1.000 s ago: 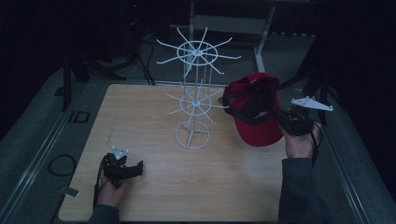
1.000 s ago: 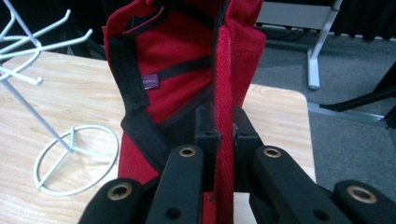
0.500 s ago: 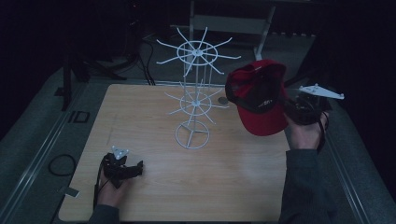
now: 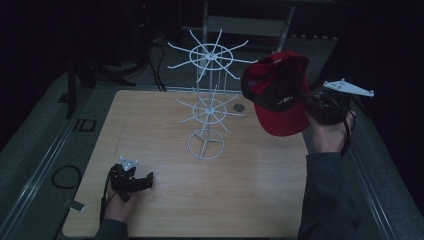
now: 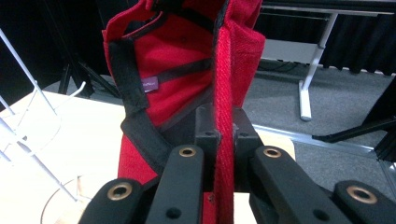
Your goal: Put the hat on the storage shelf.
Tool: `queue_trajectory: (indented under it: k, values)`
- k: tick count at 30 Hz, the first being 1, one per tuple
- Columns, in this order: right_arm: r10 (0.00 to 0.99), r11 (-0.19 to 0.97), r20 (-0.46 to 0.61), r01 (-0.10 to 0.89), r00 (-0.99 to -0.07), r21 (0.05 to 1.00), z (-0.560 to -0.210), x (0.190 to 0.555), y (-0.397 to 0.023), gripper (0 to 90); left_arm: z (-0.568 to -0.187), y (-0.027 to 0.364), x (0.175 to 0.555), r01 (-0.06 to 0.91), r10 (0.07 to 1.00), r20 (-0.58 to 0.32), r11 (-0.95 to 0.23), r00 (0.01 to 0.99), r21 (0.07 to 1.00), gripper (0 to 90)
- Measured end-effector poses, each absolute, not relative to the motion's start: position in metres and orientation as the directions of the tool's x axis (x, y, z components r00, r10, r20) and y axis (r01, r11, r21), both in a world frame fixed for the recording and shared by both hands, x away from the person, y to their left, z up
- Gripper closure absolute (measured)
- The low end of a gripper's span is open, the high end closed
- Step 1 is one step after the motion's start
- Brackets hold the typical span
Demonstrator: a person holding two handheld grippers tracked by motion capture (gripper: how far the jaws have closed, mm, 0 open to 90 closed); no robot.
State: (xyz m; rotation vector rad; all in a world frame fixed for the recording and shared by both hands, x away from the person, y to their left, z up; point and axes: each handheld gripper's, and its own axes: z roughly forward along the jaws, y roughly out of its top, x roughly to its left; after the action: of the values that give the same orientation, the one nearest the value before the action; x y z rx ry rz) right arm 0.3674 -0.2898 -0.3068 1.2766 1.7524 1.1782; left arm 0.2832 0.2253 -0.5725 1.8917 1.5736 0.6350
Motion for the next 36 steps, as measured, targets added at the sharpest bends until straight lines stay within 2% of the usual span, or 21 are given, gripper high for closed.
queue_trajectory:
  k: [36]
  values:
    - [0.945,0.094,0.008,0.295,-0.328,0.951,-0.28,0.37,-0.274,85.5,-0.573,0.225,0.283,0.699,0.983,-0.012,-0.124,0.185,0.704,8.8]
